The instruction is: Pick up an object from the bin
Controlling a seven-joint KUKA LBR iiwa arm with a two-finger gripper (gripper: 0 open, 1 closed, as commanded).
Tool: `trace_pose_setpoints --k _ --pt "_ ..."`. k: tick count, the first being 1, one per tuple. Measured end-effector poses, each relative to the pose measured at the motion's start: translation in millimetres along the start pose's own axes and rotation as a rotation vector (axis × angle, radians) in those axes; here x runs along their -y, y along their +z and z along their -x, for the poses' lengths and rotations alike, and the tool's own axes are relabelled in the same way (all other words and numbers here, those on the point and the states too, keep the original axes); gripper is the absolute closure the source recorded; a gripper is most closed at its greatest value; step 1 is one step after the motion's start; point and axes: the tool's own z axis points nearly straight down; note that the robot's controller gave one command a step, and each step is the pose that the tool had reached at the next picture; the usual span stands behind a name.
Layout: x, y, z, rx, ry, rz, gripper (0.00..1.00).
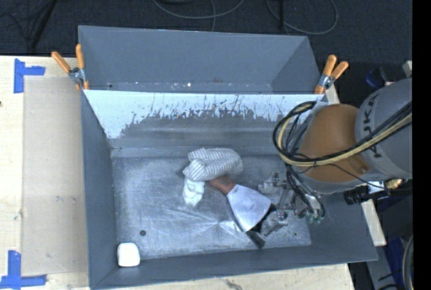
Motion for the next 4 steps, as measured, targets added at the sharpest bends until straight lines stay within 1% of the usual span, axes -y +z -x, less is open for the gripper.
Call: trace_pose_setpoints --k 1,2,3,4 --pt "0 0 0.1 0.0 -0.001 0.0 1.0" --pt "12 -112 16.2 0.007 0.055 0.001 1.0" --pt "12 -112 16.2 0.007 0.054 0.001 1.0" --pt "34 -155 21.8 0.0 0.008 0.002 1.0"
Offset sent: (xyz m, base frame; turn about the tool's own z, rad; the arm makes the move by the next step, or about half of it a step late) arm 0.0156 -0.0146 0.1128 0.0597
